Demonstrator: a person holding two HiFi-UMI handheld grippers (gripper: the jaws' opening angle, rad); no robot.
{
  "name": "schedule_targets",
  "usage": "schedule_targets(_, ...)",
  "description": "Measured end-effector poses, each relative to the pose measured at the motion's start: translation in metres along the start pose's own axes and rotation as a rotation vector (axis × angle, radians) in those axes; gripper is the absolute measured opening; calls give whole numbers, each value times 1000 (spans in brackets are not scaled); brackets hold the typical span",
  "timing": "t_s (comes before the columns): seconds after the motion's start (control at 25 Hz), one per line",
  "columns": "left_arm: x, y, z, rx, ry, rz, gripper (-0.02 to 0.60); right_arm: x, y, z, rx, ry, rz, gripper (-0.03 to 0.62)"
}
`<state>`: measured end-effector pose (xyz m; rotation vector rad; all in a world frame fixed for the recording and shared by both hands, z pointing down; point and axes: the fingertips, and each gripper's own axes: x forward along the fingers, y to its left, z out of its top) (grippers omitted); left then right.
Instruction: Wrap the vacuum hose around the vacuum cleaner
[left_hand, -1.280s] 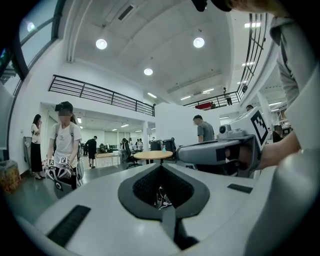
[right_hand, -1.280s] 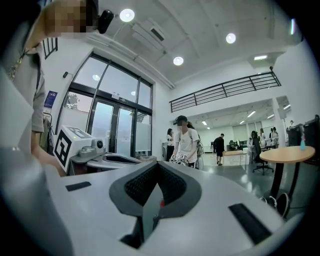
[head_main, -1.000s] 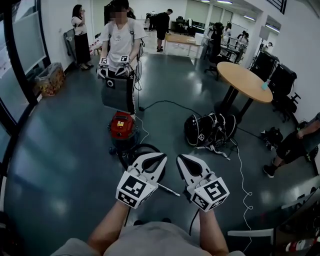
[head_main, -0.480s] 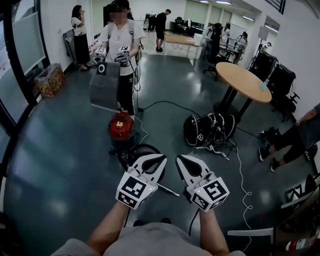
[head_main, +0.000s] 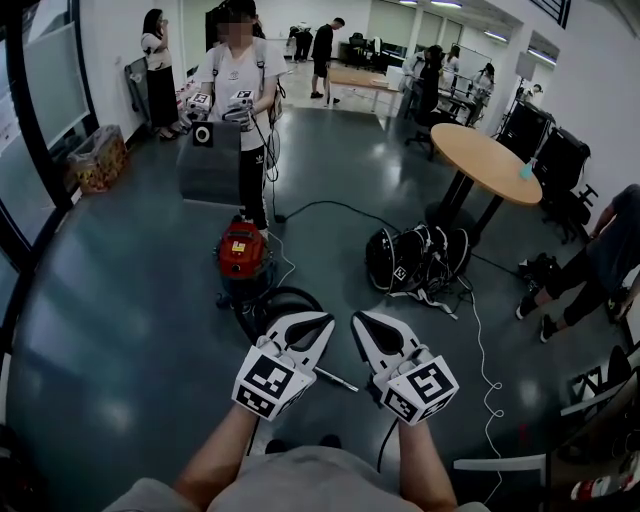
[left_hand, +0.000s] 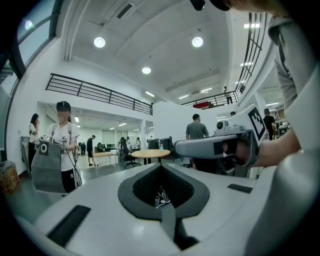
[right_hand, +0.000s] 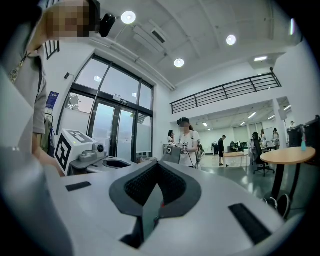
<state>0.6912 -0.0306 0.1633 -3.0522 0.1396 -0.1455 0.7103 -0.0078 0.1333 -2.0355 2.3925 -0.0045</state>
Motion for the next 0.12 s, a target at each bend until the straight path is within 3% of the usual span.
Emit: schedule_targets(0.12,-2,0,-2,-2,0,-3,6,1,2,-1,-5,2,2,3)
